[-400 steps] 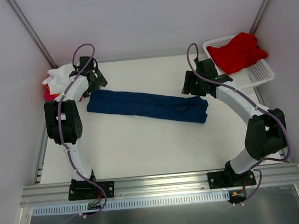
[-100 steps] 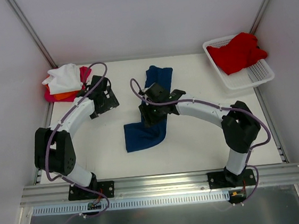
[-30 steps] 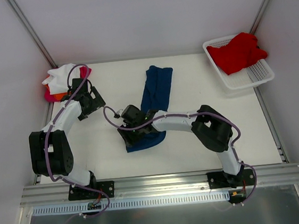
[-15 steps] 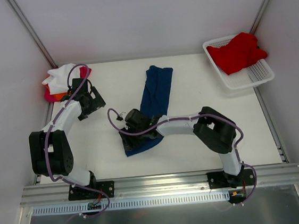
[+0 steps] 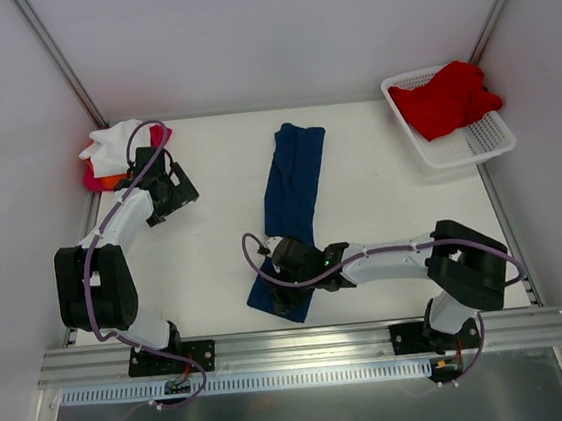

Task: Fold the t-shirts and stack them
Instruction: Rotate the tshirt 90 degrees

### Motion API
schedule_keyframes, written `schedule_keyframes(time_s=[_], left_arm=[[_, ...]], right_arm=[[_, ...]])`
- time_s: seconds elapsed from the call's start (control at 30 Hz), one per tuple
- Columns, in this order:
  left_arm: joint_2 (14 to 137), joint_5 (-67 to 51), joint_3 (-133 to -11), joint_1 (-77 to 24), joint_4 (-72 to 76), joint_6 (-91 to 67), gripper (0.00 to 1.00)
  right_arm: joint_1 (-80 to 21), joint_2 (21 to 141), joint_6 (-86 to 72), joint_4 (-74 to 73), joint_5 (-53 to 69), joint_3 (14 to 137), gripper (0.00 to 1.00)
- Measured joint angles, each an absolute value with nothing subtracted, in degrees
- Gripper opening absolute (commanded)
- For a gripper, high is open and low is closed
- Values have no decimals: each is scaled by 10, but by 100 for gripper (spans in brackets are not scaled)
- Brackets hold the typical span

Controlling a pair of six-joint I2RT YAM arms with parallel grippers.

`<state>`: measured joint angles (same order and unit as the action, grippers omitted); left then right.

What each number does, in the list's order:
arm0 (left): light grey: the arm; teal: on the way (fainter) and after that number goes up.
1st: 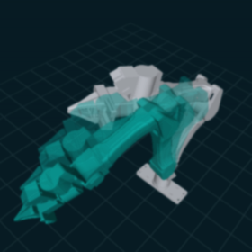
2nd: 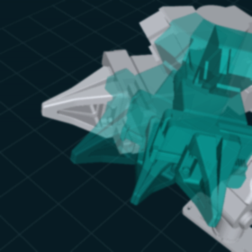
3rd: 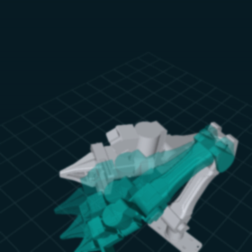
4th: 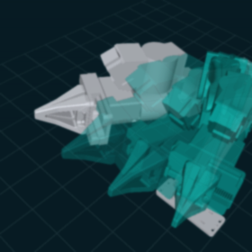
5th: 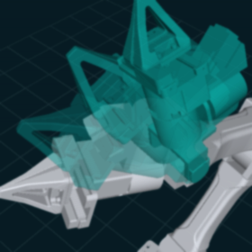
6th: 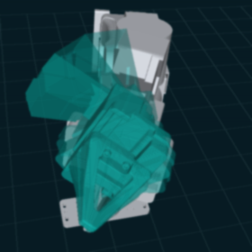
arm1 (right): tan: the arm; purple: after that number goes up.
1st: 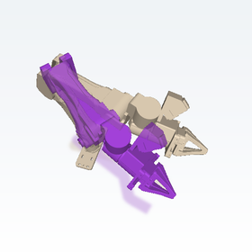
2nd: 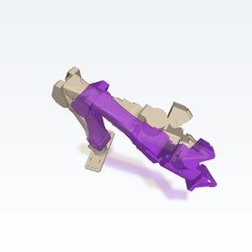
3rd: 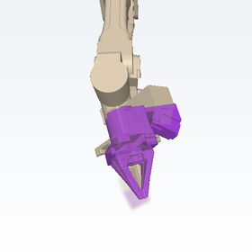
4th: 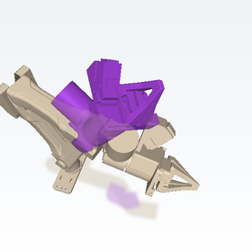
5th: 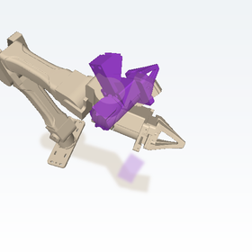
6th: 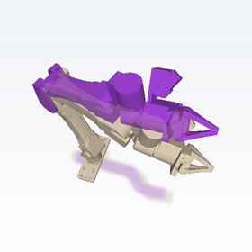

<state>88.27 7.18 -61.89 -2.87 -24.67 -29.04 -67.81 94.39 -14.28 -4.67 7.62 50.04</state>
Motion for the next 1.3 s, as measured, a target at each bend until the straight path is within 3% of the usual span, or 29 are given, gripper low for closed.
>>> schedule_keyframes(time_s=[0.5,0.83,1.07,1.3], left_arm=[[883,64,-619,-29,-247,-290,99],[883,49,-619,-29,-247,-291,99],[883,37,-619,-29,-246,-291,99],[883,19,-619,-30,-243,-291,99]], right_arm=[[-683,768,-201,-128,-3,364,52],[-692,734,-224,-142,-27,340,52],[-704,706,-216,-222,-49,399,53],[-703,674,-170,-285,-107,553,57]])
